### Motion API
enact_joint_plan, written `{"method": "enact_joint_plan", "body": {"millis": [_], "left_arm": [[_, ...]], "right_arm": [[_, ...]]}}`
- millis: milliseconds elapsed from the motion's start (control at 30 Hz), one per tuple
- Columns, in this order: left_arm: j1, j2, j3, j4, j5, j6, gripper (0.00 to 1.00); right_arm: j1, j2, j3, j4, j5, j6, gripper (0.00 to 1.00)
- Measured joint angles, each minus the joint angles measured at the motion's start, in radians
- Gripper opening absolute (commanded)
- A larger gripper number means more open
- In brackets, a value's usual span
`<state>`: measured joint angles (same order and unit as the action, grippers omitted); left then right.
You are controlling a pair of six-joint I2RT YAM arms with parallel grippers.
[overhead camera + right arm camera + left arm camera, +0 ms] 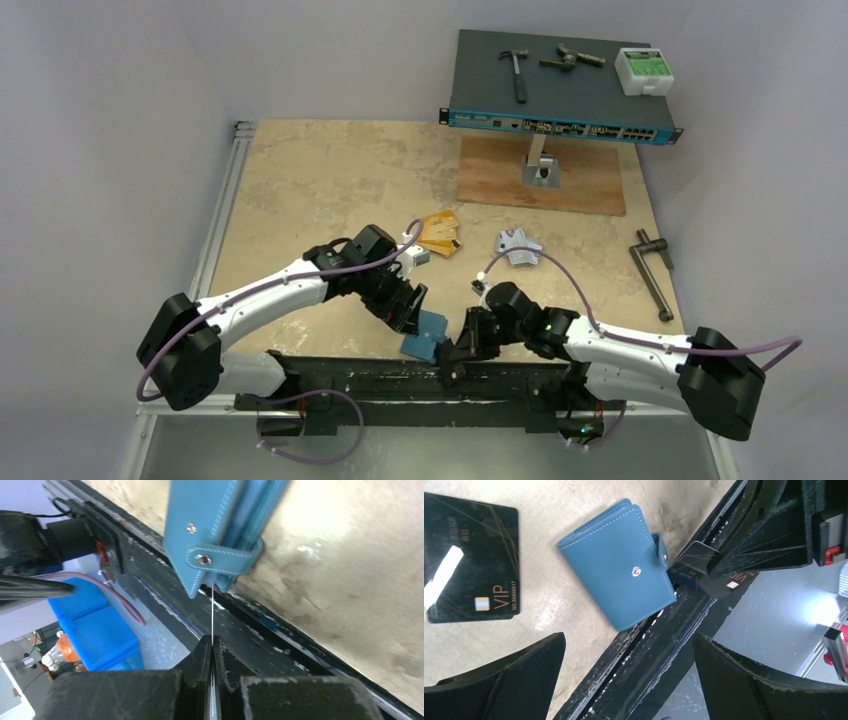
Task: Put the credit cards into the card holder
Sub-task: Pick up the card holder from the center of the board.
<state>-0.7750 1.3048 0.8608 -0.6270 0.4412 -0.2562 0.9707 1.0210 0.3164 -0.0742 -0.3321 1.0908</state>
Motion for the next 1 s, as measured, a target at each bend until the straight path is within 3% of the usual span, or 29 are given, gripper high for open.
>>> {"method": "enact_joint_plan", "body": {"millis": [500, 1000], "left_arm": [[0.0, 0.059, -0.095, 0.141, 0.086, 0.024, 1.0], [0.009, 0.094, -0.092, 0.16, 0.154, 0.068, 0.96]], "right_arm": [[0.005, 0.051, 0.077, 0.084, 0.009, -0.01, 0.0], [0.006, 0.22, 0.211, 0.168, 0.026, -0.048, 0.0]]}}
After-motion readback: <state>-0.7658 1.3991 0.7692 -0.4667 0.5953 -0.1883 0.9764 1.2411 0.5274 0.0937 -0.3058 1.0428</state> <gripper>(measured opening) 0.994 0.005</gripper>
